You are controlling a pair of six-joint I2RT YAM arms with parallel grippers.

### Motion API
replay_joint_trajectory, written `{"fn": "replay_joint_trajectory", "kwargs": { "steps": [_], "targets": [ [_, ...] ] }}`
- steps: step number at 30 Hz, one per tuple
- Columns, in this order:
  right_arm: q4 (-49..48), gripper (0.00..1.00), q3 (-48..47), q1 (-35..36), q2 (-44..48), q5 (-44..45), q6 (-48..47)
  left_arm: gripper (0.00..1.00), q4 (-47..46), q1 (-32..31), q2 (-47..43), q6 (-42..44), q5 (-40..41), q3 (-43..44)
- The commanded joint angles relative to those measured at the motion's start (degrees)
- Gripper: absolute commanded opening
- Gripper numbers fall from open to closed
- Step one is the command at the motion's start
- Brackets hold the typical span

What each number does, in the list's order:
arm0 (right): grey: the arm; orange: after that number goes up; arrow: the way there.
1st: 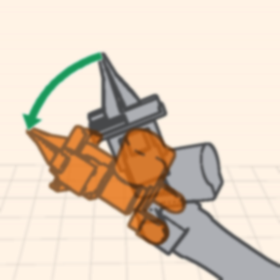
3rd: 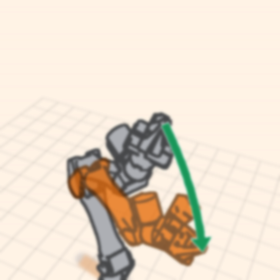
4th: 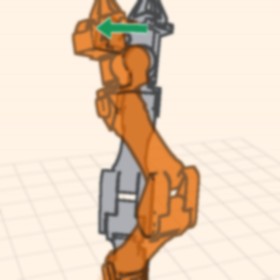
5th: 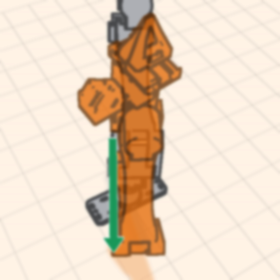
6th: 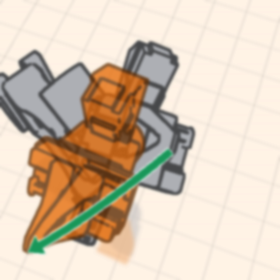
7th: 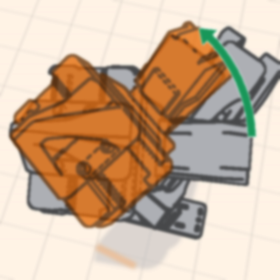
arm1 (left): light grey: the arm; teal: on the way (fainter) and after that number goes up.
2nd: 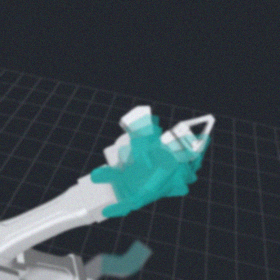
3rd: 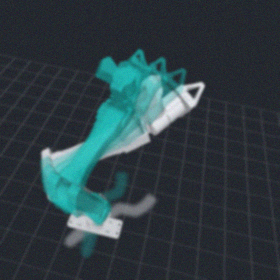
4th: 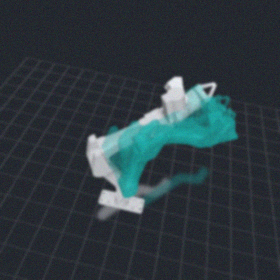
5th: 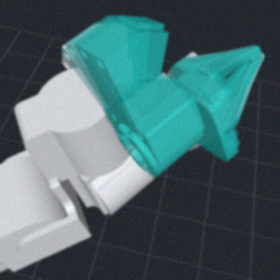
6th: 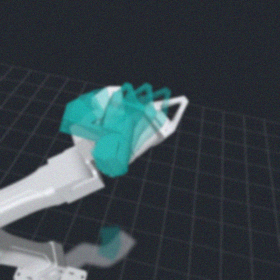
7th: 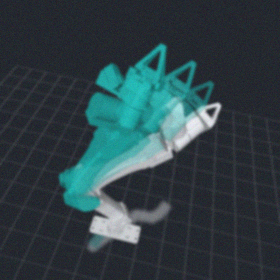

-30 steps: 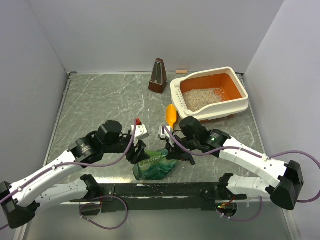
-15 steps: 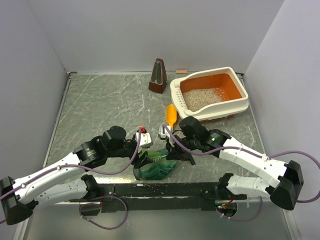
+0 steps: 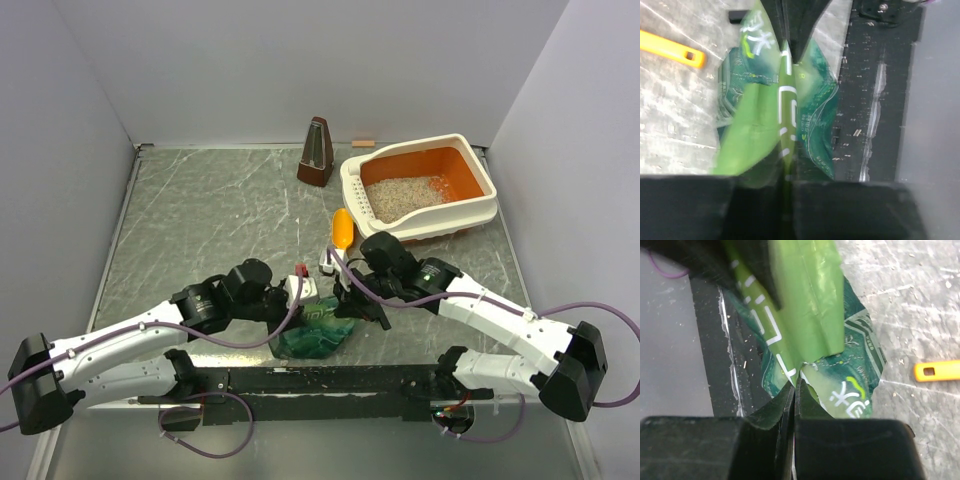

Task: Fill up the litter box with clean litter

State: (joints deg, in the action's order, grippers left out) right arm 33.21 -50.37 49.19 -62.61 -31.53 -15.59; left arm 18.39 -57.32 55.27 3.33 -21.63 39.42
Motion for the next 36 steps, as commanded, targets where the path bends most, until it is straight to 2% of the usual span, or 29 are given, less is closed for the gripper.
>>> {"fn": "replay_joint_trajectory", "kwargs": {
  "steps": [1,5,11,16,26,30,31,36],
  "targets": [
    [-4.11,0.00,-0.52,-1.29,0.65,-0.90,1.88,0.01,-2.84,-0.34,1.07,1.94,5.43,-0.48],
    [-6.67,0.00,-2.09,-1.64,-0.67,-0.91,2.85,0.01,-3.28,-0.34,0.37,5.09,15.45,0.91],
    [-6.76,0.00,-7.98,-2.78,-3.48,6.03,4.34,0.01,-4.50,-0.07,0.19,13.88,26.54,4.79],
    [-5.00,0.00,-10.80,-3.31,-5.42,7.80,4.96,0.01,-8.46,1.33,0.81,17.41,23.56,4.70],
    [-9.92,0.00,-5.09,-3.40,-5.06,5.17,9.17,0.01,-12.41,5.37,1.34,17.76,19.96,-1.27],
    [-10.62,0.33,-3.69,-3.66,-4.81,7.78,10.84,0.01,-12.94,5.38,0.99,16.27,20.22,-2.94],
    [-10.71,0.38,-3.07,-3.75,-3.50,9.80,11.63,0.01,-12.86,5.38,0.98,15.74,20.66,-3.12],
    [-6.42,0.48,-1.58,-6.30,5.46,19.65,15.50,0.01,-13.56,5.38,1.51,14.16,21.45,-3.47]
  ]
}}
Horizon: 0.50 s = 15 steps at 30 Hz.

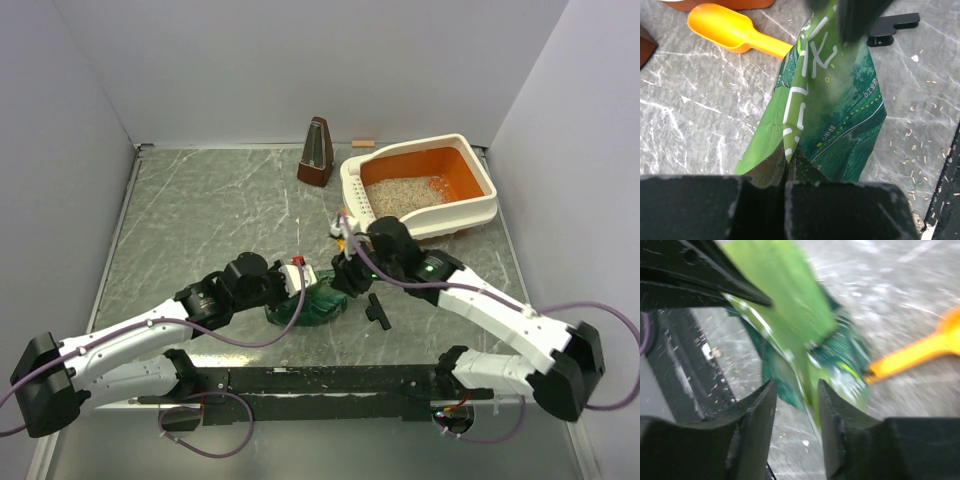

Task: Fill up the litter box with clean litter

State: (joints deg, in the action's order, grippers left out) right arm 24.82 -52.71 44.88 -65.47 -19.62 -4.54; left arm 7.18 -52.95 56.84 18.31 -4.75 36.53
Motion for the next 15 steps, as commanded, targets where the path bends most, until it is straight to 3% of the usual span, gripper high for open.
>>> {"fn": "replay_joint_trajectory", "kwargs": {
  "steps": [1,7,8,10,15],
  "targets": [
    [3.21,0.49,0.85,-2.25,10.00,9.40,6.27,0.01,-2.08,0.92,0.37,-0.99,4.58,-0.15],
    [11.03,0.49,4.10,-2.96,19.93,29.17,21.66,0.01,-1.11,0.65,1.17,-1.87,4.58,0.56],
    [11.82,0.44,4.97,-3.05,20.99,29.20,22.20,0.01,-1.38,0.65,0.73,-2.13,4.58,0.38],
    [13.05,0.45,6.12,-3.05,21.18,24.21,19.49,0.01,-1.99,0.65,-0.15,-2.74,6.41,0.20],
    [21.57,0.46,3.93,-3.05,13.46,26.29,21.67,0.01,-1.03,0.57,0.46,-4.15,8.09,1.17]
  ]
}}
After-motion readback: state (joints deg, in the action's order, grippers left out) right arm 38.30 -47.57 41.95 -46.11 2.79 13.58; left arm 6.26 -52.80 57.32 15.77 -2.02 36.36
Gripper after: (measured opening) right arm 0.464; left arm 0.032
